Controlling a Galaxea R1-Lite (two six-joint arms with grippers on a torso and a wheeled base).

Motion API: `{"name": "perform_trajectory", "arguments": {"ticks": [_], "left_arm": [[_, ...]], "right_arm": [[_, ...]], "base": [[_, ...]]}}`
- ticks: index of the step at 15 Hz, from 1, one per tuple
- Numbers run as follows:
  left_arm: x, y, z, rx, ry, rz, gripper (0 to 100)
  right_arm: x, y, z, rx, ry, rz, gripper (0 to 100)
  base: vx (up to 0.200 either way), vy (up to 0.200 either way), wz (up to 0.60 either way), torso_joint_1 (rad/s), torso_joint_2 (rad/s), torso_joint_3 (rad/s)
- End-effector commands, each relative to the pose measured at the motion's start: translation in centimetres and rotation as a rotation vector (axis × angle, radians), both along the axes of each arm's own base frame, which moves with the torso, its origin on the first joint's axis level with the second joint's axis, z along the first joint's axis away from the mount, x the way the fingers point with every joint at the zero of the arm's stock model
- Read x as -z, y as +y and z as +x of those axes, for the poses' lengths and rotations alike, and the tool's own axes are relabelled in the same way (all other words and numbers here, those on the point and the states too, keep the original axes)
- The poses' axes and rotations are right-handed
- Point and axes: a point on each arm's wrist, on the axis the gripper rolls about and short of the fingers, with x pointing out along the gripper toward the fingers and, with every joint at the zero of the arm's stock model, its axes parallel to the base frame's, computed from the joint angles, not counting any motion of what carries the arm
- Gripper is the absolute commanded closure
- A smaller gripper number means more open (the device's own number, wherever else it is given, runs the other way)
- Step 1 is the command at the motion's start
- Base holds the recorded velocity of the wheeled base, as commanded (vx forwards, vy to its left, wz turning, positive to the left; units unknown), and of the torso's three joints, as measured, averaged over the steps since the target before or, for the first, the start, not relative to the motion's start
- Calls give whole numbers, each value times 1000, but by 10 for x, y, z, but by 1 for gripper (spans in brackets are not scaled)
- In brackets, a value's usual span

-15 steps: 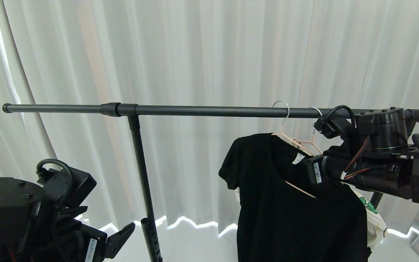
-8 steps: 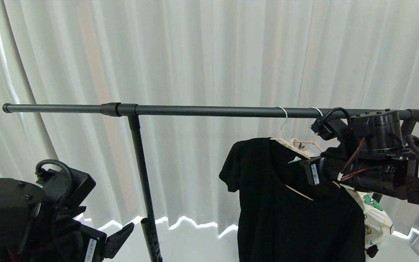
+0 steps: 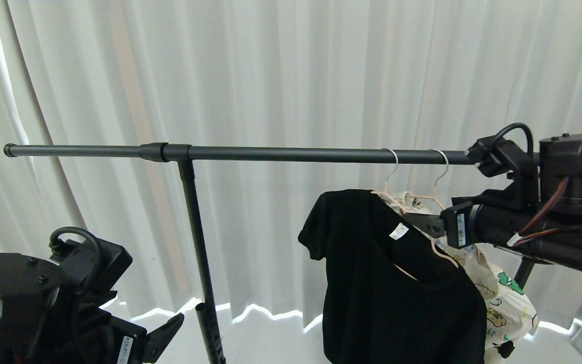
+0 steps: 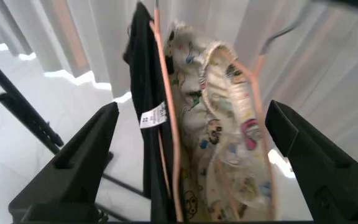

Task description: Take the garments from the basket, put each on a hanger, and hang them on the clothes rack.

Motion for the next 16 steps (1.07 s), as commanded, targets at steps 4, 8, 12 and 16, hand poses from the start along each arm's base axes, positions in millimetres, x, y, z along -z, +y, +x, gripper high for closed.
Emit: {"name": "perform_trajectory", "arguments": {"ticks": [4, 8, 12, 16], "left_arm": [[2, 2, 1, -55, -16, 45, 0], [4, 4, -1, -88, -24, 68, 0], [3, 4, -1, -88, -26, 67, 0], [3, 8, 3, -123, -48, 54, 0]], "right_arm": [[-30, -49, -59, 109, -14, -93, 0], [-24, -88, -97, 188, 69, -324, 0], [-11, -123, -110, 335, 65, -539, 0], [1, -136, -130, 431, 73, -548, 0]], "base": [[0, 0, 0, 0, 0, 0], [-200, 0, 0, 8, 1, -1], [-200, 0, 0, -5, 0, 5], [-200, 0, 0, 5, 2, 4]]}}
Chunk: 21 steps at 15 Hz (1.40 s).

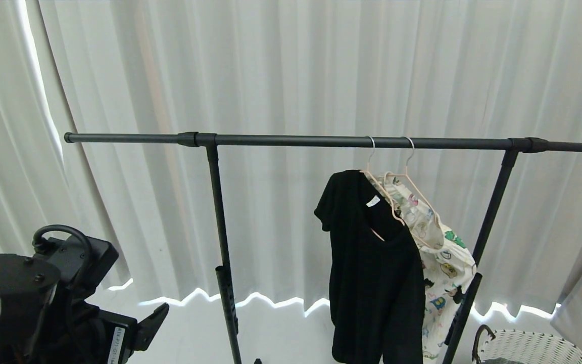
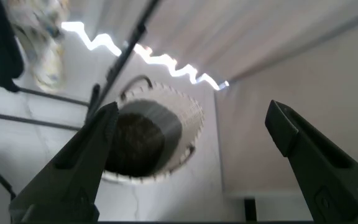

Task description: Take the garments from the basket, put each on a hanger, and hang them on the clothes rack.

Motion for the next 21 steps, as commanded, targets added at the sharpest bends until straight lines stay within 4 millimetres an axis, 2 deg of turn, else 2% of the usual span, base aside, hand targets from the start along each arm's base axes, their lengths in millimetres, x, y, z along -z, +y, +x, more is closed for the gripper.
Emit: {"name": "perform_trajectory", "arguments": {"ticks": [1, 3, 7, 11, 15, 18, 21], "left_arm": [[2, 2, -1, -10, 6, 4, 0], [0, 3, -3, -8, -14, -8, 0], [8, 13, -13, -35, -3, 2, 0], [4, 31, -9, -186, -31, -5, 0], [3, 59, -5, -410, -36, -5, 0], [-1, 67, -5, -479, -76, -15, 0], [-5, 77, -15, -559, -121, -20, 0]], "right_arm": [[3, -7, -15, 54, -37, 3, 0], [2, -9, -20, 72, -58, 6, 0], [0, -11, -30, 98, -95, 8, 0], [2, -16, -41, 174, -124, 6, 0], [18, -17, -57, 197, -135, 6, 0], [20, -17, -59, 204, -137, 7, 0], [30, -18, -60, 230, -108, 10, 0]], "base": [[-200, 0, 0, 12, 2, 2], [0, 0, 0, 0, 0, 0], [0, 0, 0, 0, 0, 0], [0, 0, 0, 0, 0, 0], [0, 0, 0, -177, 399, 212], [0, 0, 0, -214, 494, 281], [0, 0, 0, -211, 497, 282]]}}
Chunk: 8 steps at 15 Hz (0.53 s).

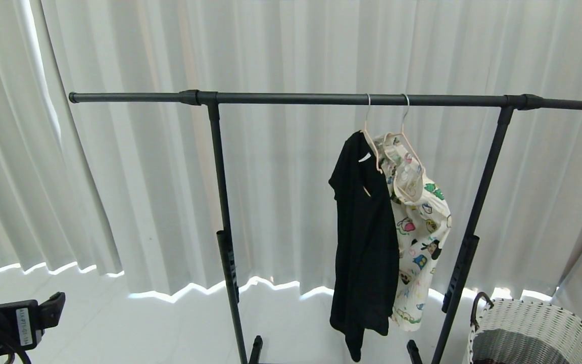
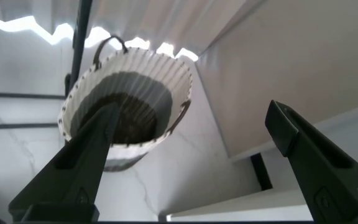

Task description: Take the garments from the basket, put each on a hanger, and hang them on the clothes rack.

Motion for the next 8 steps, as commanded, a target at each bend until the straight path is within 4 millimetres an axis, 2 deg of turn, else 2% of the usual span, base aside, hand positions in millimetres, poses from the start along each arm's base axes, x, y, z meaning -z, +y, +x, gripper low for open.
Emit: {"name": "perform_trajectory", "arguments": {"ticks": [1, 5, 8], "left_arm": [[-1, 5, -6, -43, -21, 0, 0], [3, 7, -4, -57, 8, -1, 0], [9, 7, -3, -60, 35, -6, 0]], "right_arm": [[6, -1, -1, 15, 16, 1, 0], [8, -2, 1, 36, 23, 5, 0], [18, -2, 4, 45, 1, 21, 0]], "base": [[0, 0, 0, -212, 491, 305], [0, 0, 0, -190, 480, 282], [0, 0, 0, -168, 463, 282]]}}
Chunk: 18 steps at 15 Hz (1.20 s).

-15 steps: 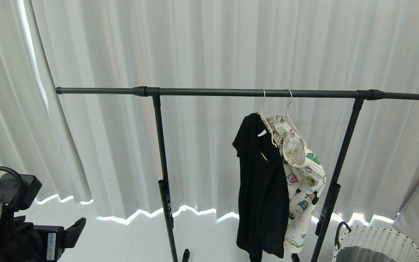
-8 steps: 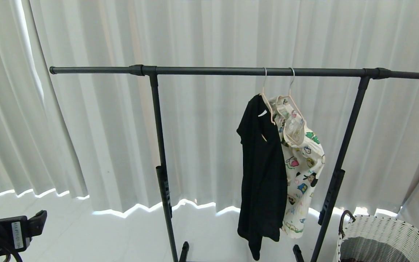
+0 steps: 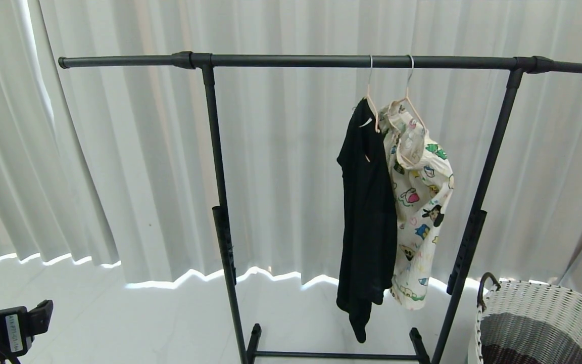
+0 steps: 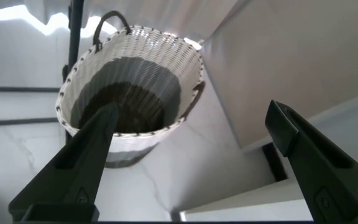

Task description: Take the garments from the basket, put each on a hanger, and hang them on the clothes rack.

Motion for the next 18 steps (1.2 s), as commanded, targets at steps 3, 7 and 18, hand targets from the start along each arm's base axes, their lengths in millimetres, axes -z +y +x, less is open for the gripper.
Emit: {"name": "perform_trajectory", "arguments": {"ticks": [3, 7, 18], "left_arm": [[12, 0, -17, -11, 2, -9, 0], [29, 2, -54, -105, -82, -26, 0], [68, -5, -135, 187, -449, 152, 0]], "right_arm": [[14, 0, 5, 29, -99, 73, 0], [30, 1, -4, 75, -272, 200, 0], [100, 4, -59, 148, -474, 172, 0]], "base": [[0, 0, 0, -105, 316, 193], [0, 0, 0, -12, 38, 22], [0, 0, 0, 0, 0, 0]]}}
